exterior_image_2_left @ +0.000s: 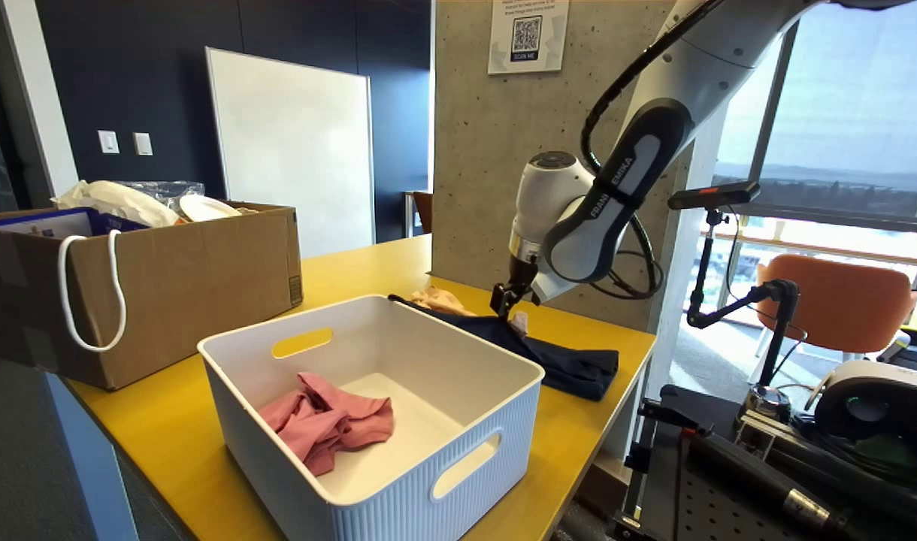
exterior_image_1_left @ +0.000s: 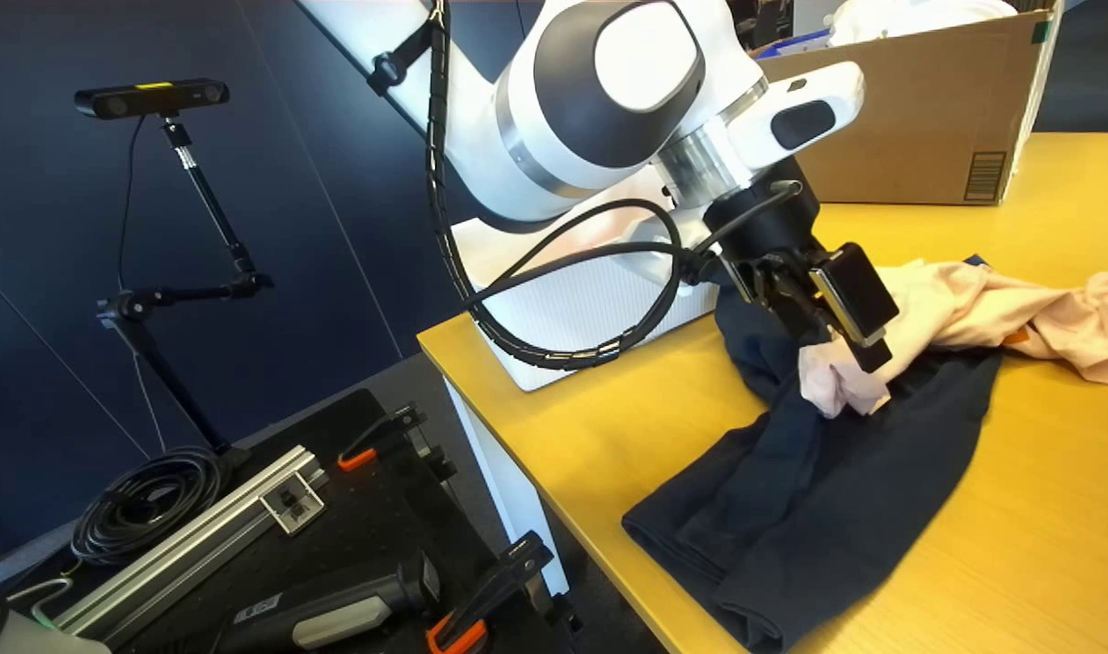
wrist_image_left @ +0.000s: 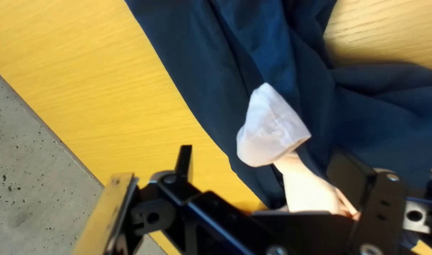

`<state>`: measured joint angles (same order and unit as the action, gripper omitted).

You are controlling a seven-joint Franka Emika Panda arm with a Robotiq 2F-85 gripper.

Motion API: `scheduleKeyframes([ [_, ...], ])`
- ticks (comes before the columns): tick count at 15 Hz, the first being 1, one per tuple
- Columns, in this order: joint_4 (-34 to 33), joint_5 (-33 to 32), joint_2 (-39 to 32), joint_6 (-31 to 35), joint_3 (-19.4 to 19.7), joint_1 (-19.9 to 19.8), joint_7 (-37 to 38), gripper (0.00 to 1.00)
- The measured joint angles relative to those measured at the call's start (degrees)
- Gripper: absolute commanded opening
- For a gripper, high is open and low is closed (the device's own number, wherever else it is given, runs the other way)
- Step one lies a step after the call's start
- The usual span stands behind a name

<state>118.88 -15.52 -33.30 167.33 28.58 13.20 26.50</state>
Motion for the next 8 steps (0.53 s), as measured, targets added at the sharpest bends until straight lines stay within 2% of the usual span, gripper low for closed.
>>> scheduleKeyframes([
  [4, 1.3, 0.4, 0.0, 0.0, 0.0, 0.0, 0.0, 1.00],
  [6, 1.8, 0.5, 0.0, 0.1, 0.0, 0.0, 0.0, 0.81],
  [7, 2.0, 0.6, 0.0, 0.1, 0.1, 0.0, 0.0, 0.65],
  [8, 2.1, 0.7, 0.0, 0.1, 0.1, 0.0, 0.0, 0.58],
])
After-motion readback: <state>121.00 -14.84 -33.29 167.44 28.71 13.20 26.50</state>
